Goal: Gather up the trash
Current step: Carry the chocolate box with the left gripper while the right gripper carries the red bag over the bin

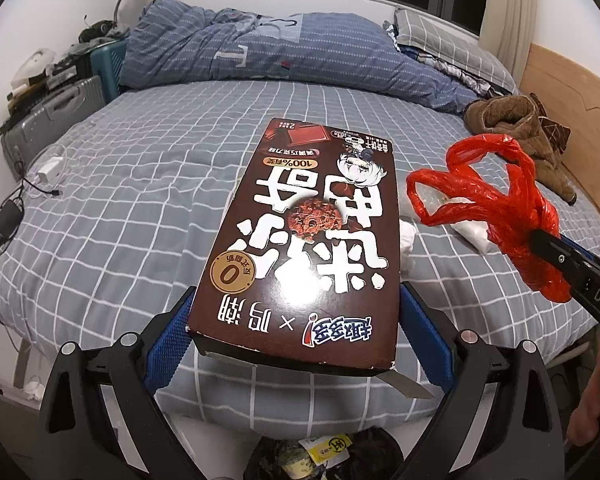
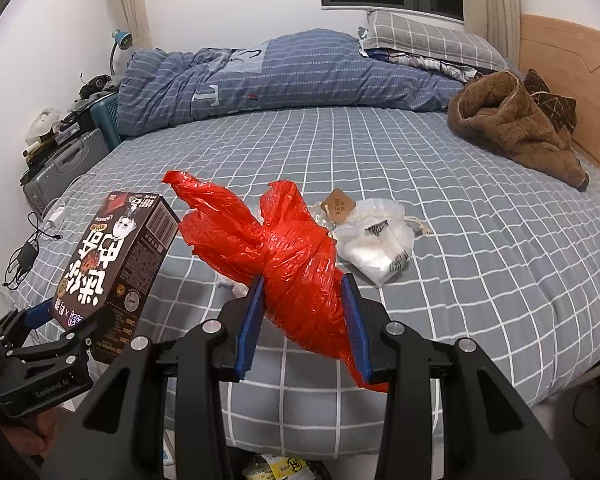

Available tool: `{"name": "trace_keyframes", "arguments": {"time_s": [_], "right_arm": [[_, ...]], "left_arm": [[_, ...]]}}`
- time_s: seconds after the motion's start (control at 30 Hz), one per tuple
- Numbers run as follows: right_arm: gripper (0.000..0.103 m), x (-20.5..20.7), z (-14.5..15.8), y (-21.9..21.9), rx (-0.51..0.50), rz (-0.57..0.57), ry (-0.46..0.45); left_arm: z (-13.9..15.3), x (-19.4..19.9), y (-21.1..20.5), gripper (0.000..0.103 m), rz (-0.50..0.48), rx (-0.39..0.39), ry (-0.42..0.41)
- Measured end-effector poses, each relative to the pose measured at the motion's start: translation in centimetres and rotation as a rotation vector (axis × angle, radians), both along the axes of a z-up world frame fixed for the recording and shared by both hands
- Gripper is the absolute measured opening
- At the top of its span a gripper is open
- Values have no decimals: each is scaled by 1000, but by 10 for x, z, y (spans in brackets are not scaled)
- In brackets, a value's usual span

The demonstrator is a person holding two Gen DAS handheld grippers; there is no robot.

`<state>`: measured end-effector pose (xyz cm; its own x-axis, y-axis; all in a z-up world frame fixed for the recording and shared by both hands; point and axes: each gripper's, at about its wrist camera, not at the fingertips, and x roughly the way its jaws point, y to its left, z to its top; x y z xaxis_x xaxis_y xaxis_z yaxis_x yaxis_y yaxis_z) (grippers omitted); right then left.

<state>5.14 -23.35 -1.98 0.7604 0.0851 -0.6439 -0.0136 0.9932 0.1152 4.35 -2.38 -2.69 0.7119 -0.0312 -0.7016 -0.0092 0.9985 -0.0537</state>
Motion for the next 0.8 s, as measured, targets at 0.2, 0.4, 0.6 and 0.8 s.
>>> {"name": "trace_keyframes", "arguments": {"time_s": [0.2, 0.4, 0.6, 0.8], "right_arm": [[37, -16, -2, 4, 2, 5, 8], [37, -33, -4, 5, 2, 12, 19], [37, -50, -6, 5, -1, 10, 23], [37, -67, -8, 3, -4, 6, 32]], "left_arm": [[-3, -16, 1, 93, 1, -6, 8], [-3, -34, 1, 93, 1, -13, 10], [-4, -48, 0, 93, -1, -19, 15], [-4, -62, -1, 93, -4, -18, 15]]}}
